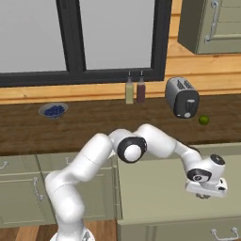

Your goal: Pick the peeler from the drawer and place it on the counter.

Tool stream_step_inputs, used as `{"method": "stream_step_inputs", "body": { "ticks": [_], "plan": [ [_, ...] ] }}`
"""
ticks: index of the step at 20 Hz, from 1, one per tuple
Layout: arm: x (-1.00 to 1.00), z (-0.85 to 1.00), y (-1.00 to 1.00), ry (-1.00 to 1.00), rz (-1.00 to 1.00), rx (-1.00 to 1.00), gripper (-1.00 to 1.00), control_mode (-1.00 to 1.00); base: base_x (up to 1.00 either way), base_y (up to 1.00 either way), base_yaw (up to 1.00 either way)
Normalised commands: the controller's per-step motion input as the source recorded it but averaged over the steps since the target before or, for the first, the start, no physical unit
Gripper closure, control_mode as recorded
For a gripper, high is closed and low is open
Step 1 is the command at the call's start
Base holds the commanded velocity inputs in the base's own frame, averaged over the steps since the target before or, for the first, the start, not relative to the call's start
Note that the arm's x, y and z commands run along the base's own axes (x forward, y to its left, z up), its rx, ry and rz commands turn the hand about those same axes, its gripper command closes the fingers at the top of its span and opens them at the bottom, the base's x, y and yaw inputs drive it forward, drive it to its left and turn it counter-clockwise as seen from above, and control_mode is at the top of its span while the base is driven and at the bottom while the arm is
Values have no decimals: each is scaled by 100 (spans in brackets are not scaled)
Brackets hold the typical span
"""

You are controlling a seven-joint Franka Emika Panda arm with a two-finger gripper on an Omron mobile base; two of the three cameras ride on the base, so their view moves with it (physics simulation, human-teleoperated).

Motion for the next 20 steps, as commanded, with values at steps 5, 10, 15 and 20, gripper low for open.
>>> {"method": "stream_step_inputs", "body": {
  "ticks": [5,10,15,20],
  "plan": [
    [-29,100,62,-20,-1,0,100,-100,0,0,0],
    [-27,100,97,-16,0,-9,100,-100,0,0,0],
    [-2,100,100,-16,-1,-17,100,-100,0,0,0],
    [34,98,100,-5,-1,-27,100,-100,0,0,0]
  ]
}}
